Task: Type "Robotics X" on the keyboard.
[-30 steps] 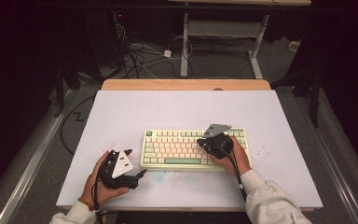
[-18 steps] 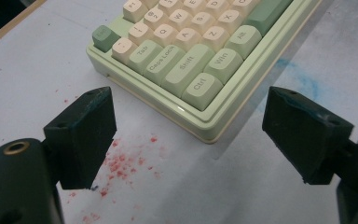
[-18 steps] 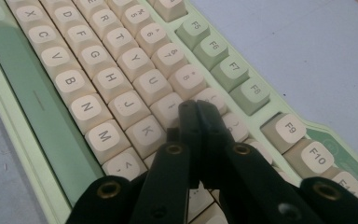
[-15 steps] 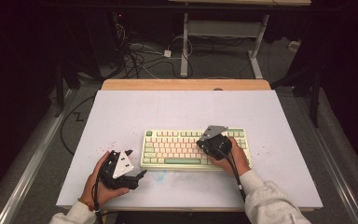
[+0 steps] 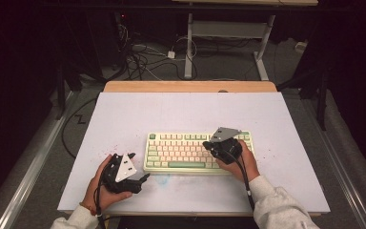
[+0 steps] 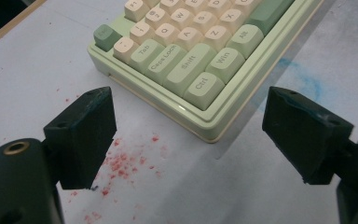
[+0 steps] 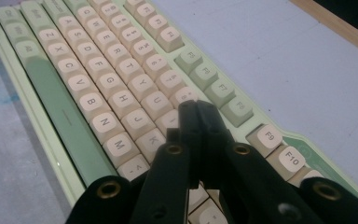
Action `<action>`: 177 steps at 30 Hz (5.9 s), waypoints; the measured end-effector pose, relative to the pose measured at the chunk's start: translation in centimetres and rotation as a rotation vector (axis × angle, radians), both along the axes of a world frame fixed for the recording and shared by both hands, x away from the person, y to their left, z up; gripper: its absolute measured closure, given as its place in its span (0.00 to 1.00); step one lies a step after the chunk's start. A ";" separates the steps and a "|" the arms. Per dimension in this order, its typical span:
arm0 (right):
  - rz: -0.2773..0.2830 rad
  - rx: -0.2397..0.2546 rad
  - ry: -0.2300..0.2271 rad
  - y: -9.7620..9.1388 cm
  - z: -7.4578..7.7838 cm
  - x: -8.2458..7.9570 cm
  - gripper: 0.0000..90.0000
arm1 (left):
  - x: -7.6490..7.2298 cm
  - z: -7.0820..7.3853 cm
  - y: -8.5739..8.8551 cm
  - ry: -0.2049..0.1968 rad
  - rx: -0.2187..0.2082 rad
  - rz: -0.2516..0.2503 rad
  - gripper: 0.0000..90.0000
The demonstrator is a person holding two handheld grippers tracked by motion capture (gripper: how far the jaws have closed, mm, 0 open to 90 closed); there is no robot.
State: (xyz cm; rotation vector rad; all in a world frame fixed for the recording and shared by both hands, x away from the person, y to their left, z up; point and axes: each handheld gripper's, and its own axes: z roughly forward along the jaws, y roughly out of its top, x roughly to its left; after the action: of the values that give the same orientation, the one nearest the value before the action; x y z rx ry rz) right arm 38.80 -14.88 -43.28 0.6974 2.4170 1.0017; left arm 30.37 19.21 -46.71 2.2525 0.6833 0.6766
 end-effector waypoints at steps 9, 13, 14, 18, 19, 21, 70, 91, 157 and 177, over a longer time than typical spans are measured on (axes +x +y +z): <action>-0.008 0.041 -0.031 -0.4 0.6 -0.8 0.88 | 0.0 0.0 -0.1 0.003 0.001 0.001 0.18; -0.004 0.068 -0.050 -0.7 1.0 -1.2 0.75 | 0.0 0.0 0.0 0.005 0.006 0.003 0.18; -0.007 0.074 -0.060 -0.7 1.1 -1.3 0.70 | 0.0 0.0 0.0 0.004 0.005 0.005 0.18; -0.012 0.091 -0.092 -1.0 1.4 -1.6 0.51 | 0.0 0.0 0.0 0.004 0.006 0.005 0.18; -0.016 0.090 -0.096 -1.0 1.5 -1.7 0.46 | 0.1 0.0 0.0 0.004 0.004 0.006 0.18; -0.014 0.092 -0.116 -1.2 1.6 -1.9 0.41 | 0.1 0.0 0.0 0.004 0.000 0.012 0.18; -0.153 0.089 -0.212 -8.5 0.0 -8.9 0.28 | 3.4 4.1 -6.5 0.126 -0.051 -0.110 0.97; -0.132 0.068 -0.208 -8.2 -0.3 -8.7 0.28 | 5.3 3.2 -11.9 0.162 -0.003 -0.214 0.97; -0.116 0.059 -0.200 -8.3 -0.2 -8.7 0.28 | 6.2 3.3 -11.7 0.134 0.026 -0.188 0.93; -0.112 0.060 -0.187 -8.3 -0.3 -8.5 0.29 | 4.1 4.2 -9.0 -0.061 -0.042 -0.137 0.47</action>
State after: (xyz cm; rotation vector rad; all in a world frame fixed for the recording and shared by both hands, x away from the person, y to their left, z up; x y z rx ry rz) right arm 30.25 -23.20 -43.60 0.7177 2.1710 1.0481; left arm 34.52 10.21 -42.56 2.2078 0.5036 0.6544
